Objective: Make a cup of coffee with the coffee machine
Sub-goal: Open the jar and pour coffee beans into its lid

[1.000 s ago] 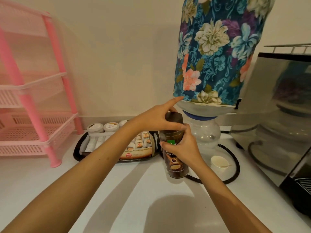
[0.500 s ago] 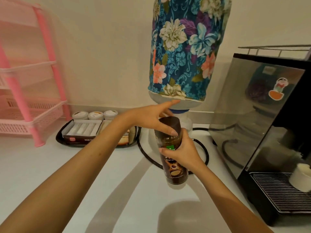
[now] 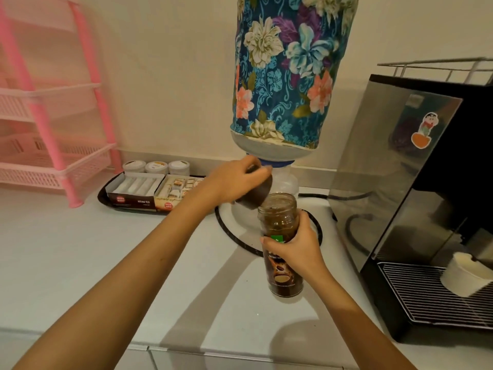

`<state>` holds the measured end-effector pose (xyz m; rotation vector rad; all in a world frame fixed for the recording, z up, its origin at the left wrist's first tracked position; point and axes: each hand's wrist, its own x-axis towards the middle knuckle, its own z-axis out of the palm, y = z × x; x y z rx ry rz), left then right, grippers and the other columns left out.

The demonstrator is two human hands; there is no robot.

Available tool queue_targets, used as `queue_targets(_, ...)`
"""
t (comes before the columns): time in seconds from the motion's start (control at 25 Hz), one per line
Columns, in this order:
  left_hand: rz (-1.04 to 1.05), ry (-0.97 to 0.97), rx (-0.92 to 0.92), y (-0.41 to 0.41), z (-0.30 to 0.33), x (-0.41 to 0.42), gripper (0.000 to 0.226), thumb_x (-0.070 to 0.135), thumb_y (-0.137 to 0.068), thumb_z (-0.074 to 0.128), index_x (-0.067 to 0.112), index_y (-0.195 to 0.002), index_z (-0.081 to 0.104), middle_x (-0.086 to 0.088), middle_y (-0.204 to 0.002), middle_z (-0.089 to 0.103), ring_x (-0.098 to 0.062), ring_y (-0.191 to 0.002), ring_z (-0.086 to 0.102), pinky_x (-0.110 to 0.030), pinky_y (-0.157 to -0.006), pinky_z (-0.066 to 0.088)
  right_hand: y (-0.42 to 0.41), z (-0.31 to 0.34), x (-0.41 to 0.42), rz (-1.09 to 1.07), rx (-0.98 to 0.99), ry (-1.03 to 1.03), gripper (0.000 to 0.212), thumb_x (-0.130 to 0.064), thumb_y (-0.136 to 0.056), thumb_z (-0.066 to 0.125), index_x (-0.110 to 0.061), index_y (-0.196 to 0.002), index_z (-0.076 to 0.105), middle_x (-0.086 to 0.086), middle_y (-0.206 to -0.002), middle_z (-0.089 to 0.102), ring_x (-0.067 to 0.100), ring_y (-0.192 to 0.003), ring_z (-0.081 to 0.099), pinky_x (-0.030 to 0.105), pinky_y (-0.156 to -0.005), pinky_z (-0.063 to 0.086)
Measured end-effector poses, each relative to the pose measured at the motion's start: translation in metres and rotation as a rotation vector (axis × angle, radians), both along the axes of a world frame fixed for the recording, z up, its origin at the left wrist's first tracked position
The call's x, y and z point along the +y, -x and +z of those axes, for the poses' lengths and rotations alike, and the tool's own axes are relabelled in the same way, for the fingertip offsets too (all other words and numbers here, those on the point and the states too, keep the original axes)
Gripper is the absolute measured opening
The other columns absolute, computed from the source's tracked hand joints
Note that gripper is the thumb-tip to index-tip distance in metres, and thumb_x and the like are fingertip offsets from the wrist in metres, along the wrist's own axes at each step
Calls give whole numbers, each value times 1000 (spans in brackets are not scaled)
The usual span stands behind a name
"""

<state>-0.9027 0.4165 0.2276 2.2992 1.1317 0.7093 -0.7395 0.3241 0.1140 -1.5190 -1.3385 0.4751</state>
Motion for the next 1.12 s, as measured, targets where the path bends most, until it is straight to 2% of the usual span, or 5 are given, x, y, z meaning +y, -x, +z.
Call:
queue_targets(0.2, -218, 800, -610, 30, -26, 2, 50, 64, -73, 66, 42, -118, 59, -11, -127, 48, -28, -95, 70, -38, -75, 58, -7, 6, -4, -22, -6, 17, 69, -51, -49, 83, -56, -100, 36, -36, -93, 54, -20, -88, 54, -1, -54, 41)
queue_targets(0.4, -270, 868, -951, 37, -84, -2, 37, 33, -74, 76, 27, -108, 61, -13, -120, 58, -30, -104, 66, -32, -78, 56, -11, 12, -5, -37, -69, 2, 77, -52, -49, 83, -50, -109, 35, -32, -100, 53, -15, -90, 55, 0, -55, 41)
queue_targets(0.68, -167, 528, -693, 43, -116, -22, 69, 42, -61, 85, 40, -117, 45, 15, -120, 60, -5, -106, 62, -16, -78, 52, -18, 18, -3, -30, -261, 13, 80, -48, -54, 82, -51, -116, 32, -29, -105, 50, -4, -96, 54, 0, -60, 41)
queue_targets(0.8, -148, 496, -627, 41, -127, -23, 92, 42, -58, 88, 50, -133, 35, 32, -124, 49, 4, -112, 53, -15, -87, 49, -21, 21, 0, -28, -459, 24, 89, -44, -56, 84, -33, -130, 36, -13, -121, 52, 9, -110, 51, 24, -86, 50)
queue_targets(1.12, -128, 465, -577, 30, -147, -22, 71, 40, -63, 86, 62, -114, 41, 40, -109, 53, 18, -106, 48, -5, -77, 45, -27, 33, 5, -47, -904, 71, 97, -45, -60, 81, -26, -140, 30, 1, -136, 48, 24, -125, 44, 51, -102, 36)
